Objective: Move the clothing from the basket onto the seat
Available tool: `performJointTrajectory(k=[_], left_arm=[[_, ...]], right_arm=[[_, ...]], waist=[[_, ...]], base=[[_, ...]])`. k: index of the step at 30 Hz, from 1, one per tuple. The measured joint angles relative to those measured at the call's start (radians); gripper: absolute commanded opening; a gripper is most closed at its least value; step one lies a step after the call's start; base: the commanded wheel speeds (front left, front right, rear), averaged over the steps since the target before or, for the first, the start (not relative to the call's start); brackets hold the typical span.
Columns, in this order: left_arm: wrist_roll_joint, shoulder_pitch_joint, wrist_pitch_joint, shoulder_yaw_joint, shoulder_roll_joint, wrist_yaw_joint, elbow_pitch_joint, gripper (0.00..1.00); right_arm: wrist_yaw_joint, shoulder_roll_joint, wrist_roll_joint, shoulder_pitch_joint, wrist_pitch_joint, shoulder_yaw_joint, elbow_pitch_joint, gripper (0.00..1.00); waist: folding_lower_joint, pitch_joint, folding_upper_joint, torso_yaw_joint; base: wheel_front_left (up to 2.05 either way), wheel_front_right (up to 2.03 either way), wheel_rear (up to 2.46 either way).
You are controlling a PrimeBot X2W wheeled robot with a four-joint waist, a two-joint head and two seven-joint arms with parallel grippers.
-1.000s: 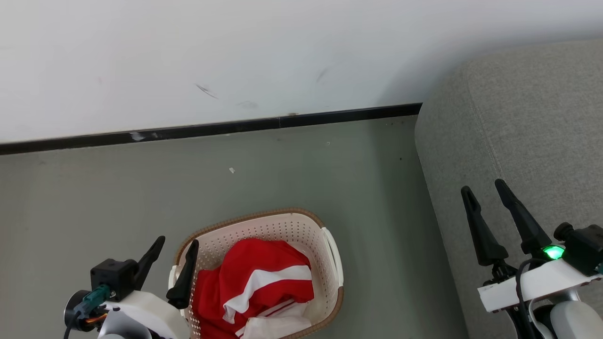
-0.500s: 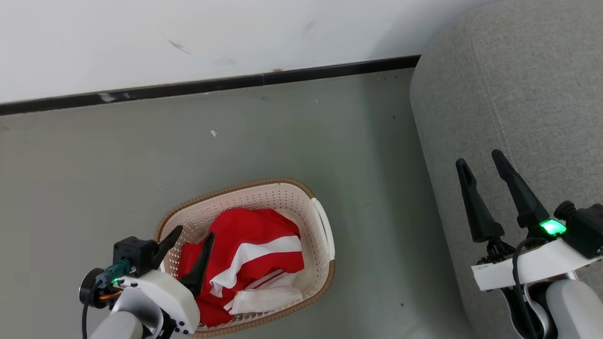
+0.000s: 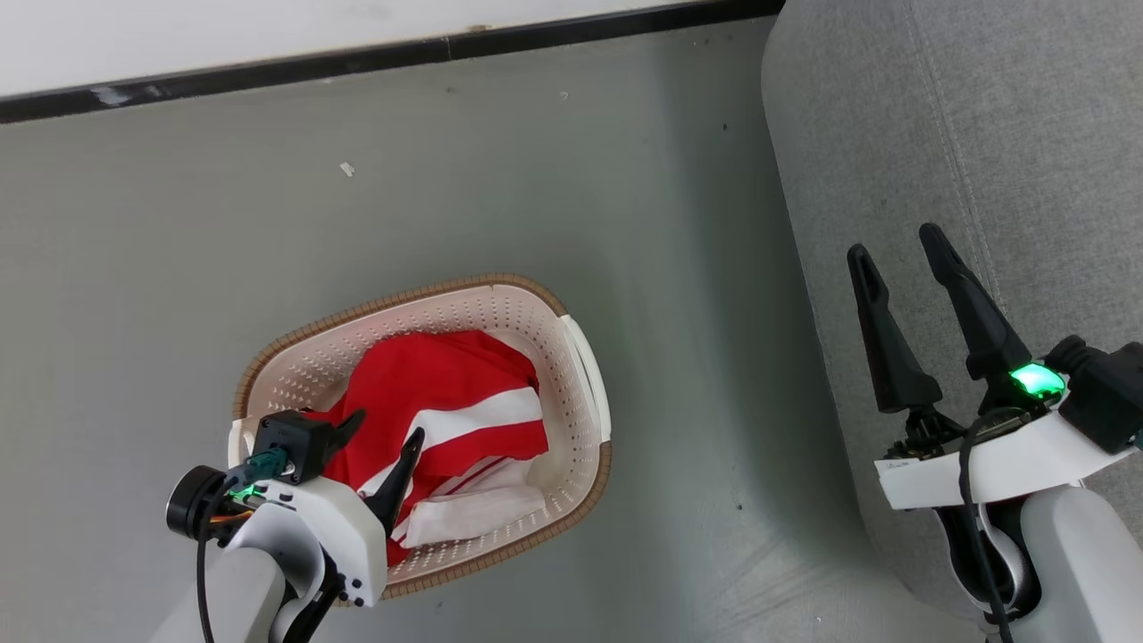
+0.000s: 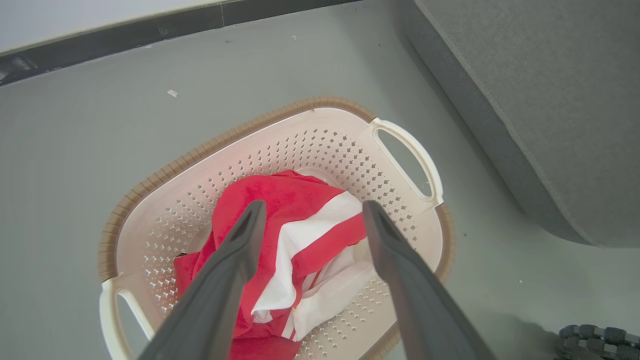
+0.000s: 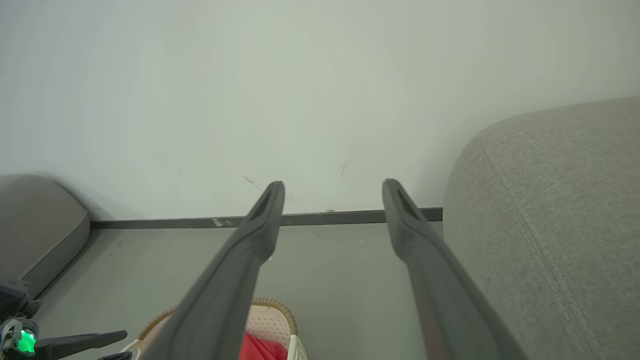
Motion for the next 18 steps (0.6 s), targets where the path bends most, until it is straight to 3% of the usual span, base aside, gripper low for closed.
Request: performJointTrajectory(k=[18], left_arm=[[0.079, -0.156, 0.02, -0.077, -0.001, -0.018, 0.181, 1.0]], right_arm=[[0.0, 0.006, -0.042, -0.068, 0.0, 0.022, -0.028, 1.0]], waist=[[0.0, 0.163, 0.0, -0.064]], base=[[0.0, 0.0, 0.0]])
